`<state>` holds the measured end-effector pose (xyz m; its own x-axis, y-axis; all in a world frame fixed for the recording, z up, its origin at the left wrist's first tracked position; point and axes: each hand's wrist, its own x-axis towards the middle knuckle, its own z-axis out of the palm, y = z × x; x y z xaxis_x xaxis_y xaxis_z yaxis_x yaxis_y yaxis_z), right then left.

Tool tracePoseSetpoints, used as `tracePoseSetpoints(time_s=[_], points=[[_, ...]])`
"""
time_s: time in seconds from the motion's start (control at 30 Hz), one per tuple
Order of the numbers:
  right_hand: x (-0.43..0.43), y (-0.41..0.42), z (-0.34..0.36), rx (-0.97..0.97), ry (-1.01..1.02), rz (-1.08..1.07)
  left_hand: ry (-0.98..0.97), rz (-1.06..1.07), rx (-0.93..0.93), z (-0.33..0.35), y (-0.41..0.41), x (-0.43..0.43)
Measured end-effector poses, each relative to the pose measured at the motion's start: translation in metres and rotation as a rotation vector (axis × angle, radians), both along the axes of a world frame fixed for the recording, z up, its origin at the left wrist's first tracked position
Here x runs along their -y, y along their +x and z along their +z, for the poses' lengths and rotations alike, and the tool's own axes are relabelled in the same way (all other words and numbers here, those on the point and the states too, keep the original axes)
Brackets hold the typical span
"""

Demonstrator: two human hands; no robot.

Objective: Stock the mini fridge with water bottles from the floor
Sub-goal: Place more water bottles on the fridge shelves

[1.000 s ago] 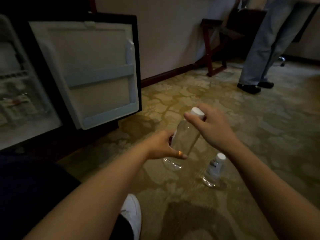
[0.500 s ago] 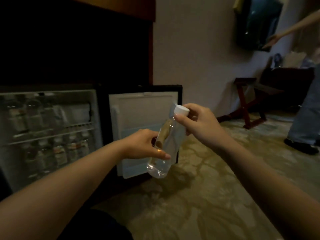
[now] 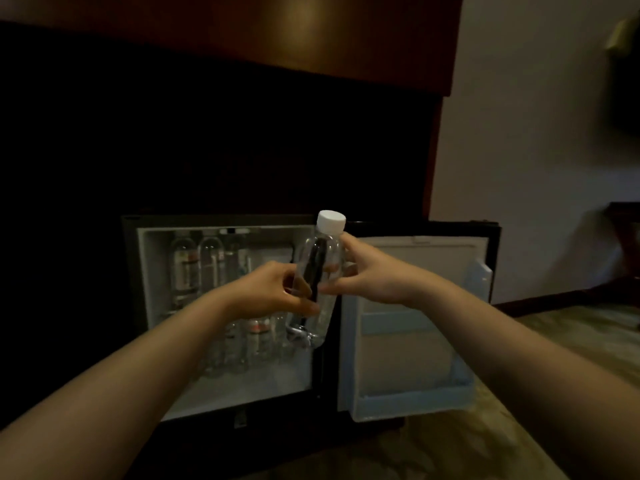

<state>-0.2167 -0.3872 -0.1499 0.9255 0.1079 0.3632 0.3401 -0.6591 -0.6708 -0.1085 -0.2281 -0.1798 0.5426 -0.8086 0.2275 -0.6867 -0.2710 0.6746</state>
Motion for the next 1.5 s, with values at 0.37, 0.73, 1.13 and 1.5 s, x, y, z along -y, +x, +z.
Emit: tracePoseSetpoints(time_s=[0.37,0.73,1.13,1.5], points=[[-0.014,0.12,-0.016,0.201,0.106,-0.109,-0.302,0.154,-0.172,-0.021,0.092,-0.021],[-0.011,0.204,-0.066,0.244,0.232,-0.342,-0.461,0.361,-0.14,-0.068,0.14,0.021],[-0.009,0.271,-0.12,0.258,0.218,-0.269,-0.54,0.442,-0.124,-0.12,0.188,0.033],[-0.011,0.315,-0.134,0.211,0.383,-0.292,-0.738,0.543,-0.194,-0.141,0.212,0.054]])
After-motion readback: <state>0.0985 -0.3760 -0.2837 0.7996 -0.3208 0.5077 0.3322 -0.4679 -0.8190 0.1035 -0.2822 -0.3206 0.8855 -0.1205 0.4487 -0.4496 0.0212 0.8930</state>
